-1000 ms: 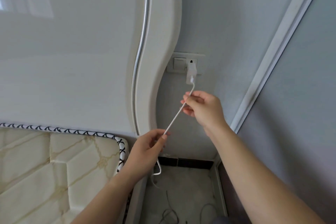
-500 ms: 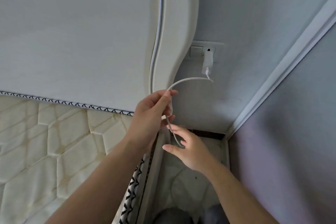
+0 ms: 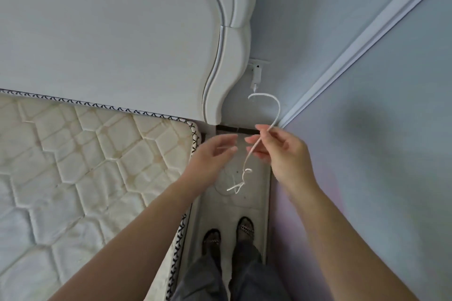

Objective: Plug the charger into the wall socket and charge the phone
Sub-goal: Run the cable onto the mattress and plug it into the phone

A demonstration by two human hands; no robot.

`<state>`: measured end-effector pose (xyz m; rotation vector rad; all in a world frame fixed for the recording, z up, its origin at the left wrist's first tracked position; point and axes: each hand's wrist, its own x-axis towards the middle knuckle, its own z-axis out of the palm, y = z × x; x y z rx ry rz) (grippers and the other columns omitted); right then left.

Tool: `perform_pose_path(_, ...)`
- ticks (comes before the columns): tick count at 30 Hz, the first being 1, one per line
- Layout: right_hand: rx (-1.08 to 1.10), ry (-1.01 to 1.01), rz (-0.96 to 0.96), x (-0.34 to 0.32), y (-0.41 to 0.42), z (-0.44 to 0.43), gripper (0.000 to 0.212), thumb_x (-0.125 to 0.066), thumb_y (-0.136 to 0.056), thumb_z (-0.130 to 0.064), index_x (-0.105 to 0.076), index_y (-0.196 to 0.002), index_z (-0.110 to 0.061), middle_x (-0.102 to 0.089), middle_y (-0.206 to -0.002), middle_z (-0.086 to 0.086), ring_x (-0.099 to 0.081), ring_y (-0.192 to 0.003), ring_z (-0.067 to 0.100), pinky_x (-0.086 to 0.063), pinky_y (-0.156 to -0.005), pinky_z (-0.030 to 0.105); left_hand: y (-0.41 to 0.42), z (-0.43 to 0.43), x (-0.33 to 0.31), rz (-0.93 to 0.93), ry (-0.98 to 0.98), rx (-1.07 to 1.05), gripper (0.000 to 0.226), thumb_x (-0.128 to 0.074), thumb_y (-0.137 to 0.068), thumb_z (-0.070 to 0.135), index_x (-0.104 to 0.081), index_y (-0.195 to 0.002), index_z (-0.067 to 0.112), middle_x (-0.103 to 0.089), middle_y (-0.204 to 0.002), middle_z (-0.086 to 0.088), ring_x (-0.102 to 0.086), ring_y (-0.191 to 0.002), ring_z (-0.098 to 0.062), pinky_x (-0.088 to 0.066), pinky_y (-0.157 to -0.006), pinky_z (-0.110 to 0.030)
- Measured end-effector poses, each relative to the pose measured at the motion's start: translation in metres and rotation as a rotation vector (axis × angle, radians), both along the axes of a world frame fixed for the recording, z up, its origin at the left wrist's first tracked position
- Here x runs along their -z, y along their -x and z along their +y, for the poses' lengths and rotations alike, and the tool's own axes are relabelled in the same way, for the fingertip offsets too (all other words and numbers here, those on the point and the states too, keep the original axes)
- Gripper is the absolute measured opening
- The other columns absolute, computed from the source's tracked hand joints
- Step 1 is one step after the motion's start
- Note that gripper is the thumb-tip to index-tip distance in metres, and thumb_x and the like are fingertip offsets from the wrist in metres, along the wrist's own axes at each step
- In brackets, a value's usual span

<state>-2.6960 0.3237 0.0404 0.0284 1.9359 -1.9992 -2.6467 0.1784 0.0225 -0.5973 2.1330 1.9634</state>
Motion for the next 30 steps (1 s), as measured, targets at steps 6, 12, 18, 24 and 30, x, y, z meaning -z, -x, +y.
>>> perform_pose_path(6,0.119,0.164,-0.131,-0.079,-0.006,0.005,0.028,-0.053,-0.091,-0.015,-0.072,-0.069,-0.016,-0.076,-0.077,0.001,-0.072,-0.079,0.016,-0.054,-0.064,0.017,-0.037,0.034,-0.060,-0.011,-0.171,0.251,0.057,-0.020,-0.096,0.043,-0.067,-0.077,0.017,-0.067,-0.077,0.001,-0.063,-0.077,-0.007,-0.045,-0.078,-0.016)
perform_pose_path(12,-0.158,-0.179,-0.227,-0.071,-0.034,0.014,0.026,-0.054,-0.090,-0.012,-0.058,-0.115,-0.007,-0.068,-0.107,0.009,-0.065,-0.087,0.015,-0.054,-0.076,0.020,-0.049,0.008,-0.107,0.079,-0.110,-0.059,0.037,-0.036,-0.097,0.026,-0.053,-0.068,0.012,-0.040,-0.051,0.008,-0.041,-0.051,-0.009,-0.039,-0.061,-0.025)
perform_pose_path(18,-0.602,-0.448,0.080,-0.044,-0.078,-0.017,0.065,-0.065,-0.080,-0.033,-0.035,-0.138,-0.032,-0.035,-0.136,-0.021,-0.034,-0.125,-0.002,-0.032,-0.103,0.027,-0.047,-0.013,-0.166,0.106,-0.361,-0.217,0.022,-0.041,-0.095,0.015,-0.061,-0.088,0.013,-0.046,-0.058,0.005,-0.047,-0.061,-0.014,-0.051,-0.071,-0.033)
perform_pose_path(24,-0.585,-0.298,0.090,-0.053,-0.072,-0.038,0.020,-0.049,-0.093,-0.026,-0.066,-0.083,-0.026,-0.073,-0.085,-0.005,-0.066,-0.079,0.009,-0.050,-0.067,0.021,-0.058,-0.038,-0.171,0.134,-0.363,-0.389,0.022,-0.044,-0.094,0.024,-0.066,-0.097,0.019,-0.064,-0.077,0.004,-0.064,-0.075,-0.011,-0.053,-0.080,-0.035)
perform_pose_path(30,-0.457,0.181,-0.086,-0.106,-0.055,-0.059,0.020,-0.050,-0.092,-0.023,-0.065,-0.082,-0.014,-0.075,-0.067,-0.002,-0.070,-0.064,0.012,-0.056,-0.059,0.019,-0.118,-0.035,-0.106,-0.045,0.100,-0.364,0.042,-0.034,-0.092,0.049,-0.063,-0.110,0.026,-0.065,-0.115,0.004,-0.058,-0.109,-0.011,-0.040,-0.102,-0.041)
